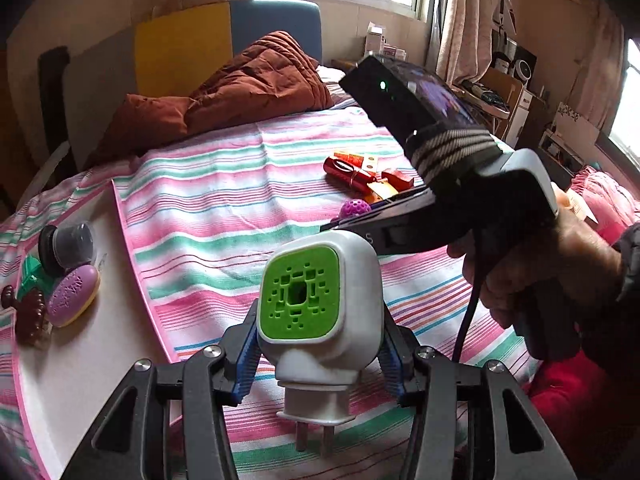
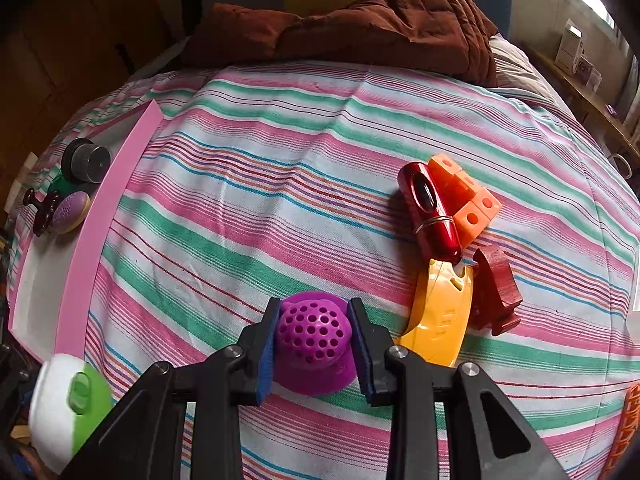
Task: Organize rigid objects
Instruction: 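Carry the plug device into the tray and lower it with the left gripper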
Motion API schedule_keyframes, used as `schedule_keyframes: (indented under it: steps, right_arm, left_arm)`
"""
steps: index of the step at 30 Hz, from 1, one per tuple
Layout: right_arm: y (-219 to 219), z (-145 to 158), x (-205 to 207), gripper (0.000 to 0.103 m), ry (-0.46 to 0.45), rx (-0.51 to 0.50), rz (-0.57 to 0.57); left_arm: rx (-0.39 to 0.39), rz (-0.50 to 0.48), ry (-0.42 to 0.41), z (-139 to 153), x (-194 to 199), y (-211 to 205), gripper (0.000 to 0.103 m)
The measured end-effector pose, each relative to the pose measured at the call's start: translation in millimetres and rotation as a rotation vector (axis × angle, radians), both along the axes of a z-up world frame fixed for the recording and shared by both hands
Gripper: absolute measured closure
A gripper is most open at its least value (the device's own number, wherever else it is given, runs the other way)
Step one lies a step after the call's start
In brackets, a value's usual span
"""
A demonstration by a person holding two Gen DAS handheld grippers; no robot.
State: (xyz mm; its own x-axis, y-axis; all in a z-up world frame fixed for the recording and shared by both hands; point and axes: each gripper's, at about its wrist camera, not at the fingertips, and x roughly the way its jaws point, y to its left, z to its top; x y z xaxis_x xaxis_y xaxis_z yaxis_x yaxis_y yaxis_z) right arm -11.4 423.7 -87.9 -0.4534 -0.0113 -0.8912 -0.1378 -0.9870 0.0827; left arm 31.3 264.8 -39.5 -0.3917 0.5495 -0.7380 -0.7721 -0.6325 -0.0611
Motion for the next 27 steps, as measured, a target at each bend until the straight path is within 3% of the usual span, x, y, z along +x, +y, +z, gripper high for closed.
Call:
schedule_keyframes:
  steps: [9, 21, 27]
  right_arm:
    - [1, 0, 2, 0.071, 0.007, -0.005, -0.013]
    - [2, -1, 2, 0.071, 0.012, 0.015, -0.006]
    - [-3, -1, 0, 0.071, 0.016, 0.049, 0.007]
  left_arm:
    - [0.038, 0.064, -0.003, 24, -7, -27, 0.052]
    - [0.048, 0.158, -0.036, 25, -13, -68, 0.052]
    - [0.075, 0.238, -0.061, 29, -25, -109, 0.052]
